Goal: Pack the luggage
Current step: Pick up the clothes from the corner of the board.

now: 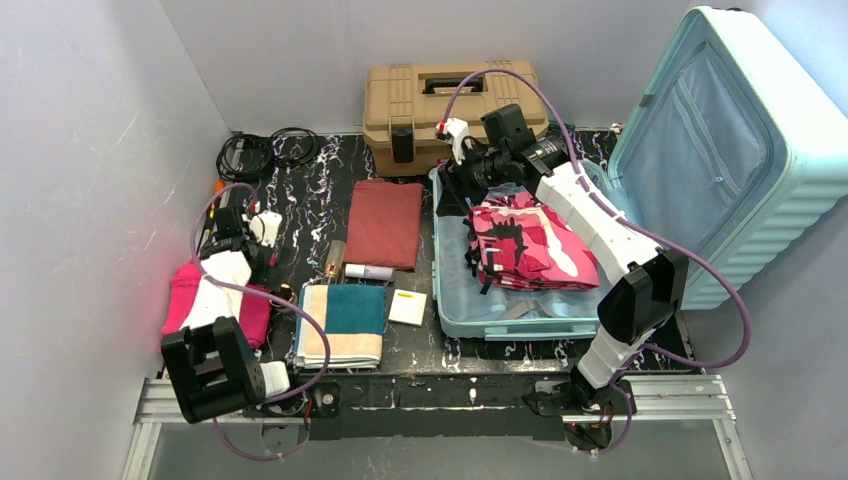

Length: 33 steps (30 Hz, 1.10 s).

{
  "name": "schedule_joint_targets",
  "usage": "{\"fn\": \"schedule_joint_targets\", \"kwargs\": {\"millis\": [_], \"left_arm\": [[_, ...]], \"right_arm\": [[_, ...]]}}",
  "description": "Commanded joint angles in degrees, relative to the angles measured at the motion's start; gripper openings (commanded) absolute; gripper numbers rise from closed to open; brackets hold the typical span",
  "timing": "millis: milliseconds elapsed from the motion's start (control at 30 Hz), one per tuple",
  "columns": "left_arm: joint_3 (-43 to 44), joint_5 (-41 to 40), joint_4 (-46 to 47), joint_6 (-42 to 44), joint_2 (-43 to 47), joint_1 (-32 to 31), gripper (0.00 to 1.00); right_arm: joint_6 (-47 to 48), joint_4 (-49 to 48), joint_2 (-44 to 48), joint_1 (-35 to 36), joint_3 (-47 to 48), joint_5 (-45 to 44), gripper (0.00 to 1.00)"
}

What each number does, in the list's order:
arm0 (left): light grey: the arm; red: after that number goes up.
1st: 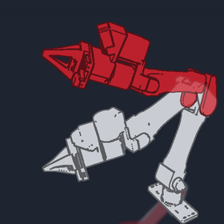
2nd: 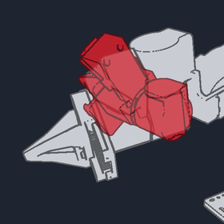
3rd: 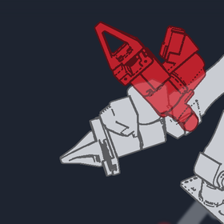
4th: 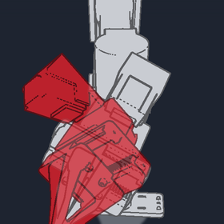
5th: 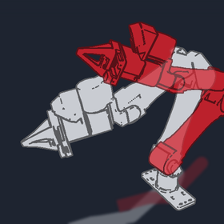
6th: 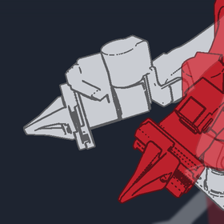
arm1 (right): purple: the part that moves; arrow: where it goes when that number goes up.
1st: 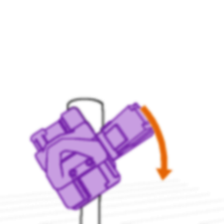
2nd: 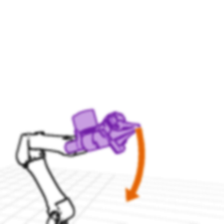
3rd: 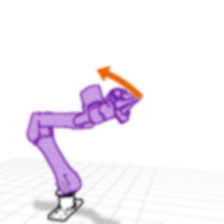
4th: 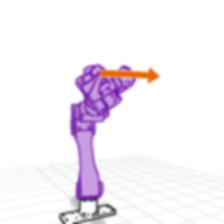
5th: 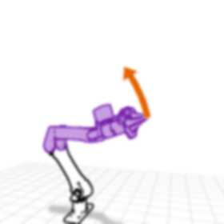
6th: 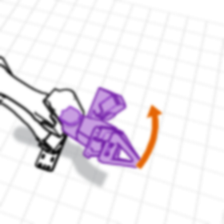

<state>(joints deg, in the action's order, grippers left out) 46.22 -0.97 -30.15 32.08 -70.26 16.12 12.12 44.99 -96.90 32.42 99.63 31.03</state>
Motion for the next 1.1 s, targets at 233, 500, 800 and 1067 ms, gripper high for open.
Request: {"fn": "schedule_joint_targets", "kwargs": {"millis": [233,500,800,1067], "left_arm": [[0.8,-11.2,8.5,-3.1,-9.6,-4.1,0.97],[0.2,-11.3,8.4,-3.3,-12.6,-4.8,0.92],[1.9,-12.0,7.1,-4.7,-19.0,-5.0,0.62],[4.6,-11.6,5.6,-6.8,-21.7,-4.9,0.10]], "right_arm": [[-0.8,-3.5,1.7,0.1,-1.8,1.1,0.63],[-1.1,-3.3,1.1,0.1,-0.9,0.7,0.63],[-1.2,-2.5,0.0,0.1,1.1,0.9,0.63],[-1.3,-2.1,-0.8,0.1,2.7,0.7,0.63]]}}
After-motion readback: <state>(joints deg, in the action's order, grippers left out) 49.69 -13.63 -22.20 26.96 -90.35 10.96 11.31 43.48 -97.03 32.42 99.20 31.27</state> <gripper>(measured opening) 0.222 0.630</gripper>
